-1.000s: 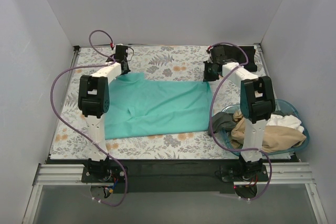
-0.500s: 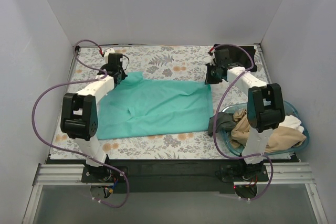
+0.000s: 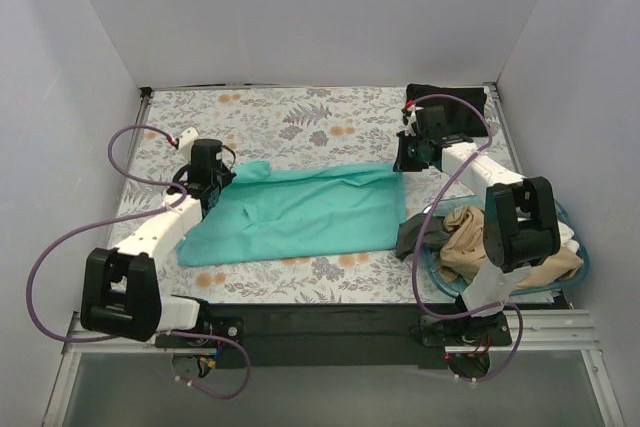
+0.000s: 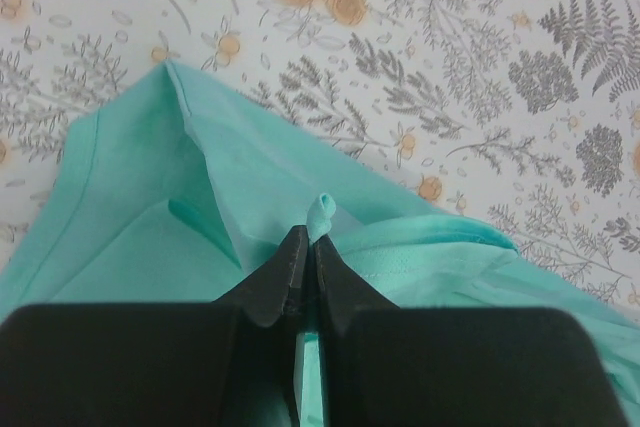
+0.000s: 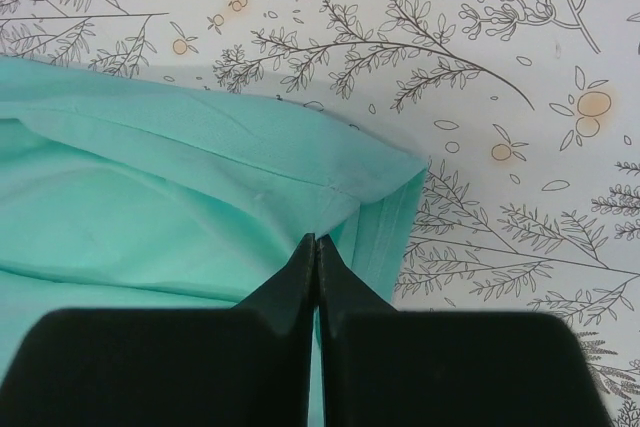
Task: Fold and stack the t-shirts
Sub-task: Fold the tshirt
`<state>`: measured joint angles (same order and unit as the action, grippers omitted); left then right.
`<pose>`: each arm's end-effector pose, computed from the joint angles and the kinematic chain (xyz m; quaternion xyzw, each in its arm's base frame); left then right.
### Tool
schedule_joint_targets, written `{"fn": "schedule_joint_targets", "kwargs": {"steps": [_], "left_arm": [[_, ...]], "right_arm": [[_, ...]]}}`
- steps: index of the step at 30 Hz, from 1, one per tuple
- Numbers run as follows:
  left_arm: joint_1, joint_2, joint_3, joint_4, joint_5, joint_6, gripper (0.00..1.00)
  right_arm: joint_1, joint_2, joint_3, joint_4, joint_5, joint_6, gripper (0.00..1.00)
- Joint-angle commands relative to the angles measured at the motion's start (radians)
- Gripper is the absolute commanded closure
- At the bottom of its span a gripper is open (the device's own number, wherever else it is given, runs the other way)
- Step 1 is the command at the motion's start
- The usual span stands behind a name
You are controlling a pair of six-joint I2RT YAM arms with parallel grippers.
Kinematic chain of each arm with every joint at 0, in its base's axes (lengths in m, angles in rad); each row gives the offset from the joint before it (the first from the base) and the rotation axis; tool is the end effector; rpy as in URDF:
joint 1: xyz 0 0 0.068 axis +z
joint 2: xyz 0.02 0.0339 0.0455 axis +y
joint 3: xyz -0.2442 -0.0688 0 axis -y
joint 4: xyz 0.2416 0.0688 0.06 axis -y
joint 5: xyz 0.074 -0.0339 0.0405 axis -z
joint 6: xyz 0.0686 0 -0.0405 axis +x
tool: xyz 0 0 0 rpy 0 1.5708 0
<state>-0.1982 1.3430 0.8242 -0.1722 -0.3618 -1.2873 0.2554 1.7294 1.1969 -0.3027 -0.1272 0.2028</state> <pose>0.3096 -0.0374 0.1957 -0.5266 0.7216 -0.1634 0.4187 0.3776 0.1076 0.1784 -0.0473 0.9303 0.1392 0.3360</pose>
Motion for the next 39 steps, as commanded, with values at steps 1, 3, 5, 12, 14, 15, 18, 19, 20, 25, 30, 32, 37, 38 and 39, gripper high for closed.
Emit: {"fn": "schedule_joint_targets", "kwargs": {"steps": [1, 3, 5, 12, 14, 15, 18, 19, 20, 25, 30, 32, 37, 38, 39], "left_arm": [[-0.01, -0.109, -0.072, -0.01, -0.02, -0.095, 1.0], [-0.012, -0.162, -0.124, -0.027, -0.022, -0.136, 1.0], [-0.015, -0.238, -0.152, -0.041, -0.052, -0.156, 1.0], [-0.018, -0.375, -0.211, -0.142, -0.103, -0.234, 1.0], [-0.02, -0.386, -0.211, -0.164, -0.114, -0.26, 1.0], [-0.02, -0.389, -0.211, -0.17, -0.121, -0.262, 1.0], [-0.018, -0.409, -0.195, -0.202, -0.132, -0.293, 1.0], [-0.02, -0.418, -0.194, -0.208, -0.143, -0.305, 1.0], [-0.02, -0.429, -0.198, -0.214, -0.144, -0.326, 1.0], [-0.02, -0.495, -0.23, -0.26, -0.085, -0.397, 1.0], [-0.02, -0.521, -0.304, -0.297, -0.054, -0.457, 1.0], [-0.02, -0.516, -0.329, -0.314, -0.048, -0.472, 1.0], [-0.02, -0.512, -0.362, -0.38, -0.008, -0.523, 1.0], [-0.02, -0.521, -0.365, -0.401, -0.006, -0.53, 1.0], [-0.02, -0.527, -0.369, -0.414, 0.001, -0.538, 0.98]], "right_arm": [[0.001, -0.063, -0.028, 0.048, -0.011, -0.02, 0.99], [0.001, -0.076, -0.048, 0.051, -0.014, -0.02, 0.99], [-0.001, -0.088, -0.069, 0.057, -0.022, -0.023, 0.99], [0.001, -0.114, -0.125, 0.086, -0.031, -0.016, 0.99], [-0.001, -0.12, -0.126, 0.086, -0.029, -0.014, 0.99], [0.001, -0.125, -0.126, 0.086, -0.026, -0.014, 0.99], [-0.002, -0.143, -0.119, 0.086, -0.009, -0.014, 0.99], [0.001, -0.148, -0.114, 0.086, -0.006, -0.016, 0.99], [-0.001, -0.155, -0.112, 0.086, -0.008, -0.016, 0.99], [-0.001, -0.166, -0.126, 0.085, -0.049, -0.02, 0.99], [-0.001, -0.145, -0.148, 0.088, -0.069, -0.02, 0.99], [-0.001, -0.128, -0.152, 0.086, -0.066, -0.019, 0.99], [-0.001, -0.133, -0.192, 0.088, -0.023, -0.003, 0.89], [0.001, -0.145, -0.2, 0.086, 0.015, 0.01, 0.85], [-0.001, -0.152, -0.207, 0.086, 0.038, 0.017, 0.8]]}}
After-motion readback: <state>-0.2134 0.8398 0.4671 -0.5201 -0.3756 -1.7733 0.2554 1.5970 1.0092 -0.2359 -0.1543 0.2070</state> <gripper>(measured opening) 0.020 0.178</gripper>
